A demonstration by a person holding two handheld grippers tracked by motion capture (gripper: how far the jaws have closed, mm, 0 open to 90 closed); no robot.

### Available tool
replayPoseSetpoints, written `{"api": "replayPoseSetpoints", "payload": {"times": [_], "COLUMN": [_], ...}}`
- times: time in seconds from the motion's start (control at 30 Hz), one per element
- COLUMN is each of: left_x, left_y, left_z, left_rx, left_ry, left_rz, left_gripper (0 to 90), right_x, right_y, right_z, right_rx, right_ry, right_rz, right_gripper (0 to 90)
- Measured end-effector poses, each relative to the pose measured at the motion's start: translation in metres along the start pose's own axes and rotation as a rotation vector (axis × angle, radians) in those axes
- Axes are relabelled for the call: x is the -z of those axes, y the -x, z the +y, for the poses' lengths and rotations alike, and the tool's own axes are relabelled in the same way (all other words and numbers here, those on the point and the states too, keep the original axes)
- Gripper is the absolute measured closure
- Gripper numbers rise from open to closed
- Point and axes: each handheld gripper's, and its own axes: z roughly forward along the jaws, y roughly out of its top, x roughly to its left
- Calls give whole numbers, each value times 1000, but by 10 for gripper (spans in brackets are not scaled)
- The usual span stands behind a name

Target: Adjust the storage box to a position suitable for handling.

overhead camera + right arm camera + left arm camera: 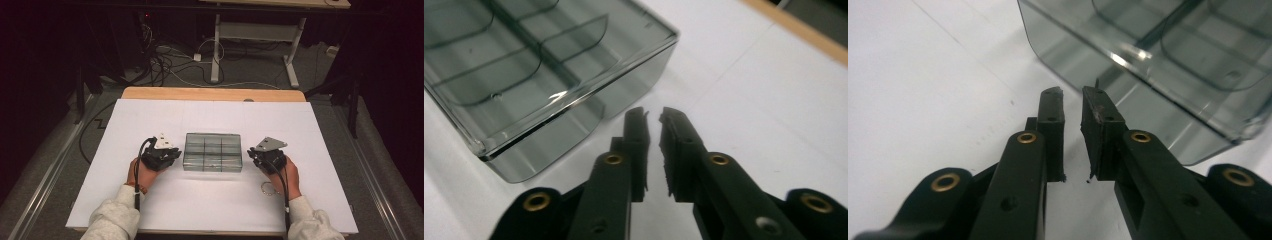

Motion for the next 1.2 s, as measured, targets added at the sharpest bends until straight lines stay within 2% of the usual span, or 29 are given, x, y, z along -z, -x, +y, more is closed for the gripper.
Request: {"api": "replayPoseSetpoints", "payload": {"times": [0.07, 0.13, 0.2, 0.33, 0.37, 0.47, 0.53, 0.6, 0.63, 0.8, 0.93, 1.2], "left_x": [9, 18, 24, 32, 36, 41, 46, 47, 49, 57, 65, 76], "left_y": [1, 2, 3, 5, 6, 6, 7, 7, 7, 11, 16, 29], "left_z": [1, 1, 1, 0, -1, -2, -3, -3, -4, -8, -11, -20], "left_rx": [-15, -27, -42, -70, -81, -98, -107, -107, -111, -137, -141, -154], "left_ry": [36, 71, 100, 128, 140, 153, 174, 183, 184, 200, 226, 257], "left_rz": [27, 28, 38, 42, 52, 55, 88, 84, 85, 96, 92, 97], "left_gripper": [736, 695, 648, 586, 531, 476, 413, 411, 354, 281, 245, 242], "right_x": [9, 19, 27, 36, 41, 45, 47, 49, 53, 61, 70, 84], "right_y": [5, 10, 13, 16, 15, 11, 9, 8, 6, 0, -6, -13], "right_z": [-1, -2, -1, -2, -1, 0, 1, 2, 3, 4, 2, -3], "right_rx": [-20, -48, -60, -69, -74, -66, -64, -64, -56, -42, -26, -22], "right_ry": [53, 131, 177, 217, 239, 252, 268, 273, 296, 330, 346, 369], "right_rz": [-24, -23, -39, -42, -41, -41, -36, -32, -28, -24, -25, -27], "right_gripper": [766, 745, 711, 662, 631, 531, 463, 432, 391, 349, 332, 313]}}
